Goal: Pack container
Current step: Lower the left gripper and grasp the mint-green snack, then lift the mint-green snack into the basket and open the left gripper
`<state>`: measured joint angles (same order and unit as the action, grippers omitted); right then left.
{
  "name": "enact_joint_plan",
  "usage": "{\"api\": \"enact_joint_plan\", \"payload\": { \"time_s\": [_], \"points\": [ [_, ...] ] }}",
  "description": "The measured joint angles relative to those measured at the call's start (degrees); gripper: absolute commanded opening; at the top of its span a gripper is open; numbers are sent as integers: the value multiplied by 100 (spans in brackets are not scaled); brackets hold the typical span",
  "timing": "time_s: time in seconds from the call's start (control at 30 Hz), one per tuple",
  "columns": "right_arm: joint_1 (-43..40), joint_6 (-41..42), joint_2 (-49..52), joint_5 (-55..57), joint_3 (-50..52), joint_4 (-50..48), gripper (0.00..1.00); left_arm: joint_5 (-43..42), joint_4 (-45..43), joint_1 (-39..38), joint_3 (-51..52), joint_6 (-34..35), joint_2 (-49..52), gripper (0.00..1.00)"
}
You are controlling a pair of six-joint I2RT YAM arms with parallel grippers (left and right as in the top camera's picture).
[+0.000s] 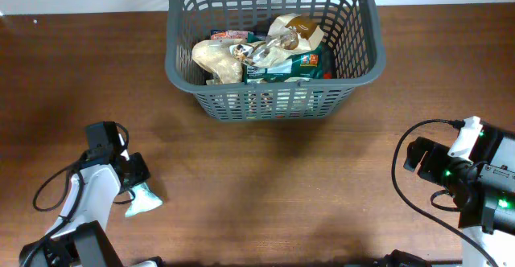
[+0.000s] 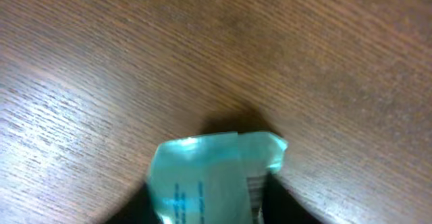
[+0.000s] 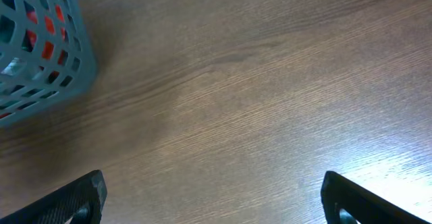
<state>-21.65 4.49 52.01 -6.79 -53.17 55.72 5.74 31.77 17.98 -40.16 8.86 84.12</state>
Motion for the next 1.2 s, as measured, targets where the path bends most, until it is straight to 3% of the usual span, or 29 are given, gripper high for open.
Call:
{"api": "enact_joint_plan", "payload": {
  "time_s": [0.1,0.33,0.5,0.73,0.97,1.2],
  "points": [
    [0,-2,0,0,-2,2,99,0,-44,0,0,4,0,2],
    [0,2,0,0,-2,44,99,81,-389,0,0,2,2,2],
    [0,0,0,0,-2,46,99,168,-964,0,-66,-514,13,2],
    [-2,4,0,0,0,72,99,173,-1349,0,-1661,-1392,44,2],
    [0,0,0,0,-2,133,99,-468,-3453,7,-3493,-1930,37,2],
    [-2,0,0,-76,0,149,99,-2284,-5547,-186,-3790,-848,387,2]
  ]
}}
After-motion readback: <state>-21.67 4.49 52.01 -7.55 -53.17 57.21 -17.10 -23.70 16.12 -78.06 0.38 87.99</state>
